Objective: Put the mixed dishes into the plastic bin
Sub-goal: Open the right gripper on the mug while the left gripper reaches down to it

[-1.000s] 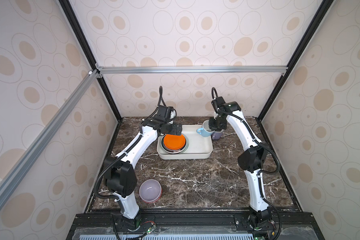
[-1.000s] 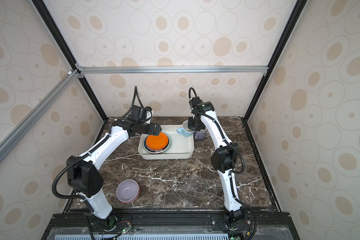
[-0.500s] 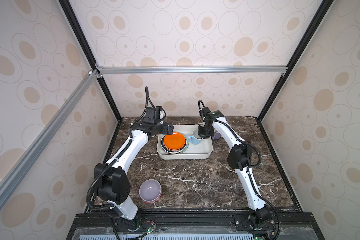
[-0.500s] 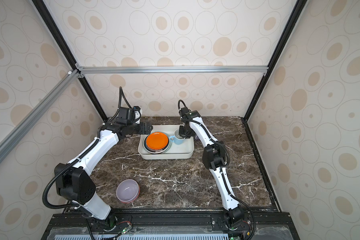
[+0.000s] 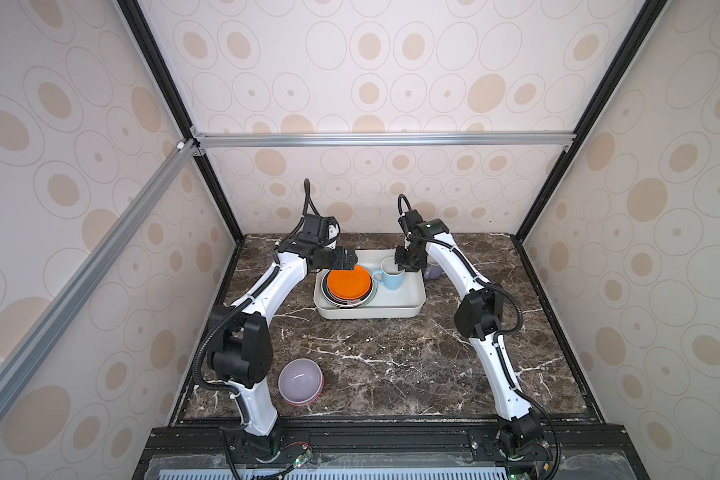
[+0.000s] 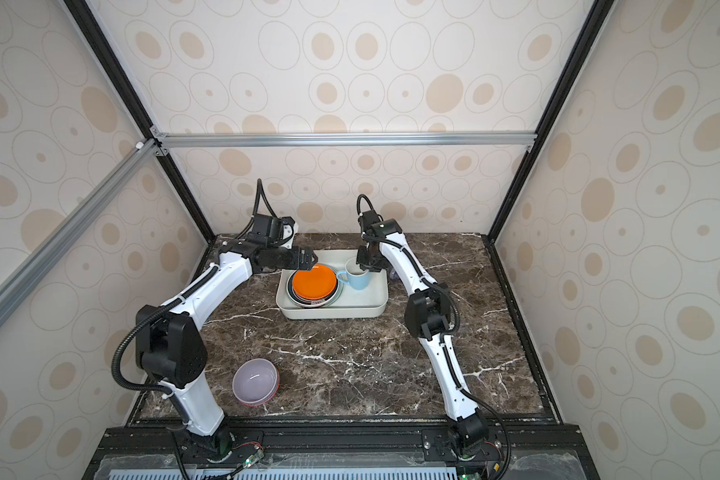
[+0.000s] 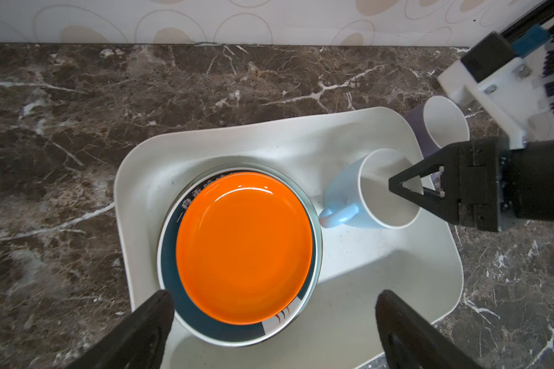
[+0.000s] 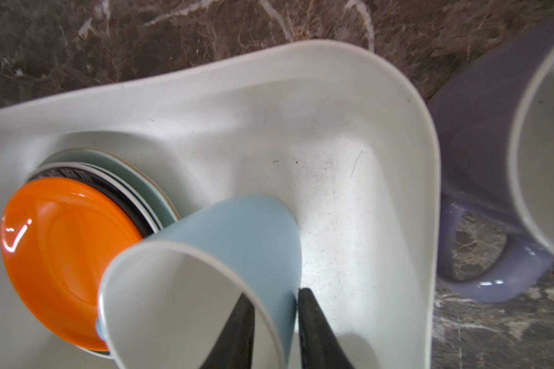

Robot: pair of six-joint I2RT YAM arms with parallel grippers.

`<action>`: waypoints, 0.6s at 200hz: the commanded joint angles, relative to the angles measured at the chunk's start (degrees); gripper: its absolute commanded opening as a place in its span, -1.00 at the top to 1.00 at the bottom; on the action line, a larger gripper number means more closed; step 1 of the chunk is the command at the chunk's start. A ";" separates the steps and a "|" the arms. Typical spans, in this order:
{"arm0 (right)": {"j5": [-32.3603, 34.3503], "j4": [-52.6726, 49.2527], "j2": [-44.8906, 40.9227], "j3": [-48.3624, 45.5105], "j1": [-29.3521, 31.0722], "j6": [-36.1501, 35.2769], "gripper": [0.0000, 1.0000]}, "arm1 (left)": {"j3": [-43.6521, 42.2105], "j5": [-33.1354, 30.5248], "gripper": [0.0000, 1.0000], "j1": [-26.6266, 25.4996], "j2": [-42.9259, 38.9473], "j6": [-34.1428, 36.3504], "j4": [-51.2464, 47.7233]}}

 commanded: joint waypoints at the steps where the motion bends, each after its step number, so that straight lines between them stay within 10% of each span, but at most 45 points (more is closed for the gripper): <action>1: -0.78 -0.31 1.20 1.18 0.14 0.72 0.31 | 4.98 1.80 -0.98 -1.41 2.32 1.68 -2.69; 79: -2.78 2.42 -5.37 -2.74 -0.32 -3.81 -0.42 | 14.34 2.53 -0.98 -3.75 10.77 2.07 -6.16; 120: -2.00 2.00 -12.21 -7.33 -1.79 -5.63 -0.46 | 17.61 3.21 -0.98 -5.57 14.46 1.53 -6.99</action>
